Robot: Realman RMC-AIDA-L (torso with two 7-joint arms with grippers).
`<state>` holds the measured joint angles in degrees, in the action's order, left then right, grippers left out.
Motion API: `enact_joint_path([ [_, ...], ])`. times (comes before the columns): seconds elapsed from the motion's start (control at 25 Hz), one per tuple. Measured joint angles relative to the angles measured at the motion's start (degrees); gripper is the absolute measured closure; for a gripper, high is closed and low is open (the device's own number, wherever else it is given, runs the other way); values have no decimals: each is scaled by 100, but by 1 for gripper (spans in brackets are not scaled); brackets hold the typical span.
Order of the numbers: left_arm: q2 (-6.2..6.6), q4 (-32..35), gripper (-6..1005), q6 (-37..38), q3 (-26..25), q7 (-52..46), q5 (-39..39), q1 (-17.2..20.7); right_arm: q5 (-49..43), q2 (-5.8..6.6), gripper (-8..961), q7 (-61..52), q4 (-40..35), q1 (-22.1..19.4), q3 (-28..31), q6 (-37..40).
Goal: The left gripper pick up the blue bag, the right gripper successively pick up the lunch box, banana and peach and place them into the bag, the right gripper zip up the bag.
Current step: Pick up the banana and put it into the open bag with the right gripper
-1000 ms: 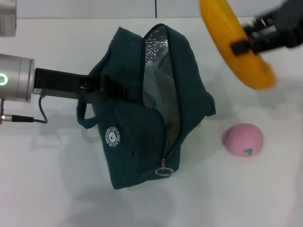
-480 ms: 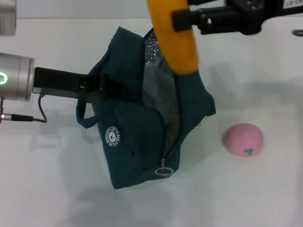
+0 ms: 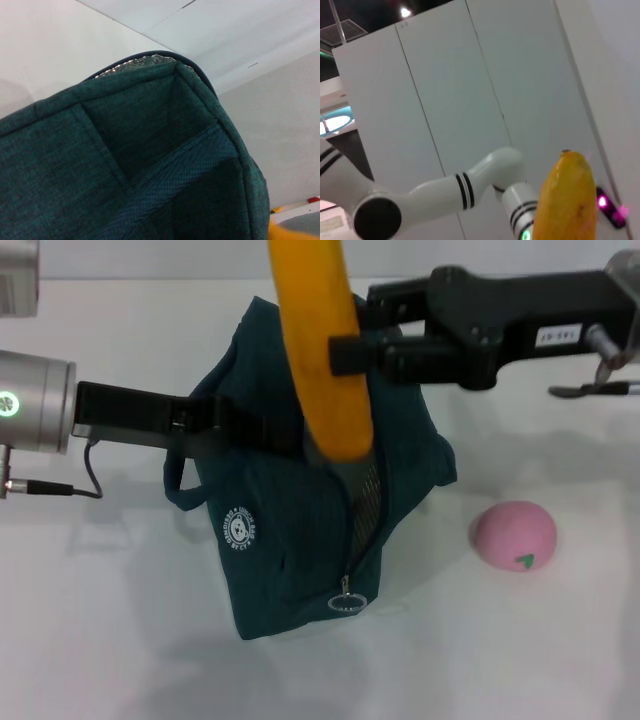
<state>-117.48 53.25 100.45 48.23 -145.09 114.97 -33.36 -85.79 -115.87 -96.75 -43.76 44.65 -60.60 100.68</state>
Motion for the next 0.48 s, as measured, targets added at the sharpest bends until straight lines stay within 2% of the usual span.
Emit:
enact_joint_path([
  [0.24,0,-3,958,-1,-1,5,18,-7,-19,15,400,213,376,-64,-345,-276],
  [0.48,-2,-8,958,-9,-7,7,17,10,-30,39,386,410,389,-269,-385,-449],
])
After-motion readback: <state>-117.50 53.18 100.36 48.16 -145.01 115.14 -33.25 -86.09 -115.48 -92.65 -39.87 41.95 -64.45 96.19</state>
